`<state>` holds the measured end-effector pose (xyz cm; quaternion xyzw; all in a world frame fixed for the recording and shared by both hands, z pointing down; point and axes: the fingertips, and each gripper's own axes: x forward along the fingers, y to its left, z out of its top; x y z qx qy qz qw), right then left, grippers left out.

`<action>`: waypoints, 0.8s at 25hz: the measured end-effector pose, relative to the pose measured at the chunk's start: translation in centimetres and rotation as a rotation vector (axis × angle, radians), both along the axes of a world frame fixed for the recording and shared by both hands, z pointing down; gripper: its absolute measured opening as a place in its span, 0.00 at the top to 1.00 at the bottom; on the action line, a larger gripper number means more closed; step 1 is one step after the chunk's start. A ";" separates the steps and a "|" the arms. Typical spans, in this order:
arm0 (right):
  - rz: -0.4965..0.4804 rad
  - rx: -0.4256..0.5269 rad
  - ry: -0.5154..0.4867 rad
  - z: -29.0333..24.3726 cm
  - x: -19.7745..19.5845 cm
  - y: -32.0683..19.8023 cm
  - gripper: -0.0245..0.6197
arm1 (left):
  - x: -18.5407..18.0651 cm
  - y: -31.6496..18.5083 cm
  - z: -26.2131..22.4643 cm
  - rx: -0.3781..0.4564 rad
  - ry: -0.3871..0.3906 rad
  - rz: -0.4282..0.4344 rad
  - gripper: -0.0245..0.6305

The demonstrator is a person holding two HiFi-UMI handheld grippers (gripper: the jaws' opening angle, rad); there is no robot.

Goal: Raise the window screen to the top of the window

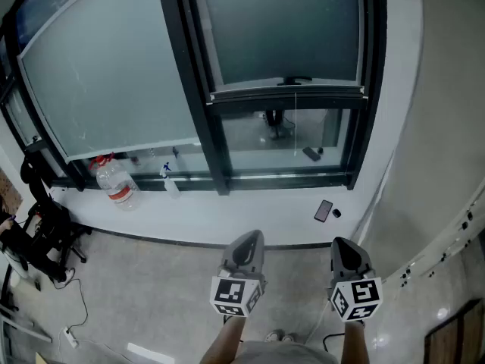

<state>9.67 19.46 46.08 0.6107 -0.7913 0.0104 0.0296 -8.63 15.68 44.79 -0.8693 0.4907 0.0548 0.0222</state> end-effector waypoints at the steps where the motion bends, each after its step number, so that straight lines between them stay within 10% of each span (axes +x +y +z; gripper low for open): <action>1: 0.000 0.000 -0.002 -0.1 0.0 0.1 0.95 | 0.0 0.1 -0.2 0.003 0.001 0.000 0.96; 20: -0.008 -0.042 -0.082 2.3 4.0 0.5 0.95 | 1.9 0.5 2.9 -0.053 -0.021 -0.009 0.96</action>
